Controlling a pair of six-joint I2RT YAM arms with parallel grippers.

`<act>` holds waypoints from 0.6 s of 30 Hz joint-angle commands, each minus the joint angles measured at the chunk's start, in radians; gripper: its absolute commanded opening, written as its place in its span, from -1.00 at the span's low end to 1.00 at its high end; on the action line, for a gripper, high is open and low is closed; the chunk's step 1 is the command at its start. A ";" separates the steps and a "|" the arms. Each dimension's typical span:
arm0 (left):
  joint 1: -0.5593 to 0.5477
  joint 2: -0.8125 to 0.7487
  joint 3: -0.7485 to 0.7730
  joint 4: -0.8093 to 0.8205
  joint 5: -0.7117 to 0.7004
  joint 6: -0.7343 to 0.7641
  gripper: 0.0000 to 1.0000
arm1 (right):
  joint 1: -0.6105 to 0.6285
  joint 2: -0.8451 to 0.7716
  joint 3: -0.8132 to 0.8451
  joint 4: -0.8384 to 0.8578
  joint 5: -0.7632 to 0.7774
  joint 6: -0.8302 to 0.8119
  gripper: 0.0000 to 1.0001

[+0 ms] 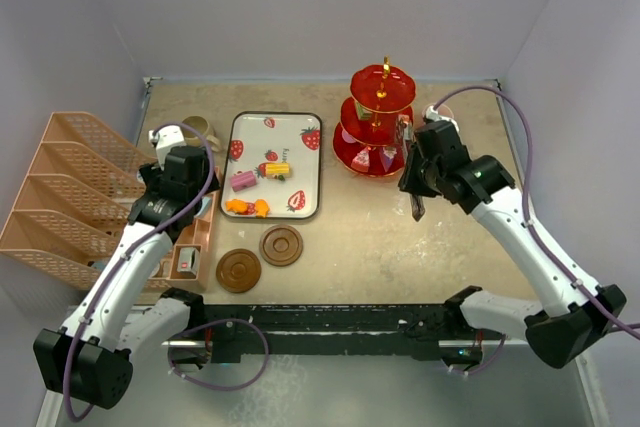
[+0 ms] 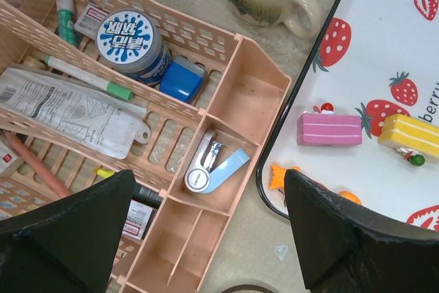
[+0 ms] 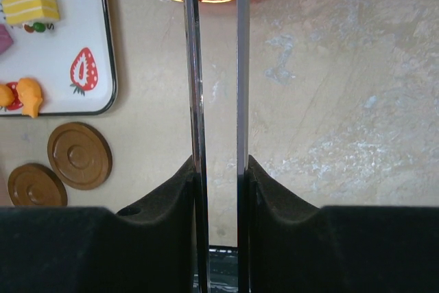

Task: Serve the afternoon tea
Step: Place the desert on the desert table.

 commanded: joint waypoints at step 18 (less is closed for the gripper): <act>-0.001 -0.029 0.021 0.018 -0.014 -0.006 0.75 | -0.138 0.194 0.026 0.320 -0.061 -0.112 -0.40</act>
